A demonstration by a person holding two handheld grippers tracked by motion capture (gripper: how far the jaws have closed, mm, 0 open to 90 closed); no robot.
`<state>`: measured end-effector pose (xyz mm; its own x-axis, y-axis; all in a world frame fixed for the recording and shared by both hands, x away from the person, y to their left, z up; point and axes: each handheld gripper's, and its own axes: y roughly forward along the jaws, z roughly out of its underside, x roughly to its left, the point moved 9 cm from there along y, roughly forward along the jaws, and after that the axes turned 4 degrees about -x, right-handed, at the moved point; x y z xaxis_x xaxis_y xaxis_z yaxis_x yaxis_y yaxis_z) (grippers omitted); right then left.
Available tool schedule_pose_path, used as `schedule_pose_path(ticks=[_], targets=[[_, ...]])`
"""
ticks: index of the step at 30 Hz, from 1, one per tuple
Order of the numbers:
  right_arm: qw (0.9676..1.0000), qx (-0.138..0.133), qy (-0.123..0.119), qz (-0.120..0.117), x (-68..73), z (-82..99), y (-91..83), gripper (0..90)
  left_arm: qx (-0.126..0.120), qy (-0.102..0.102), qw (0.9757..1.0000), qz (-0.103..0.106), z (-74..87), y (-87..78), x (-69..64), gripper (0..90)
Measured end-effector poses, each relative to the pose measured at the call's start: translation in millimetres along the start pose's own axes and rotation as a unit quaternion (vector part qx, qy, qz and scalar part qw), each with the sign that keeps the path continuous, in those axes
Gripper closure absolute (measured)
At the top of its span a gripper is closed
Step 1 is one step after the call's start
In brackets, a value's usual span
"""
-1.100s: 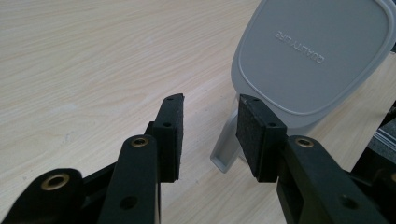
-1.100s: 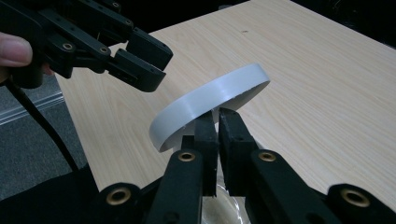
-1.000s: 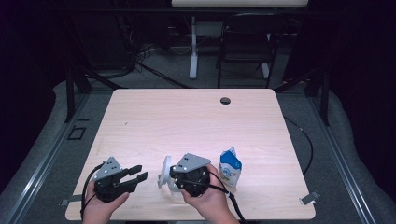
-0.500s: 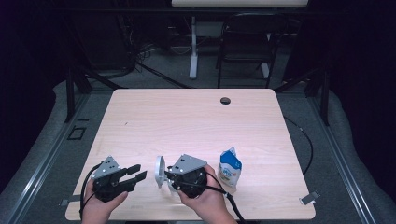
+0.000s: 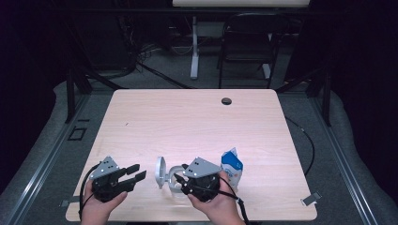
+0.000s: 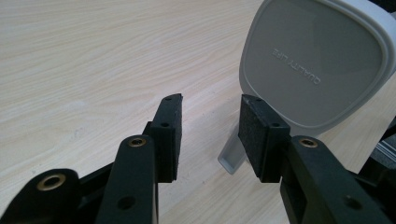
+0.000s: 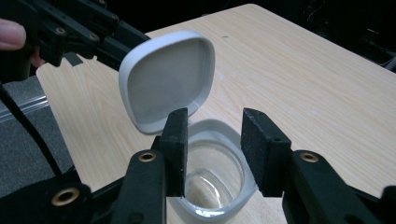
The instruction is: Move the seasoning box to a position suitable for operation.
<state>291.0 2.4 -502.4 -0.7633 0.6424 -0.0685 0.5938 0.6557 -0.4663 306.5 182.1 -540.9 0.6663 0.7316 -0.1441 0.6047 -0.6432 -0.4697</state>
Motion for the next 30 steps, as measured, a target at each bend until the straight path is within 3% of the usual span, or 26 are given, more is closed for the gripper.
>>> schedule_pose_path(ticks=[9,17,30], targets=[[0.9999,-0.003,0.004,0.013,-7.8,13.4,-11.0,59.5,-0.001,-0.001,1.0000,-0.005,0.0,-0.6,2.2,60.5],[0.9994,-0.011,0.024,0.023,-14.5,28.1,-33.2,58.7,-0.002,-0.008,0.9999,-0.011,-1.0,-1.6,6.8,60.4],[0.9990,-0.008,0.040,0.018,-24.0,60.1,-51.4,56.4,-0.002,-0.017,0.9996,-0.020,1.8,-3.2,14.2,60.4]])
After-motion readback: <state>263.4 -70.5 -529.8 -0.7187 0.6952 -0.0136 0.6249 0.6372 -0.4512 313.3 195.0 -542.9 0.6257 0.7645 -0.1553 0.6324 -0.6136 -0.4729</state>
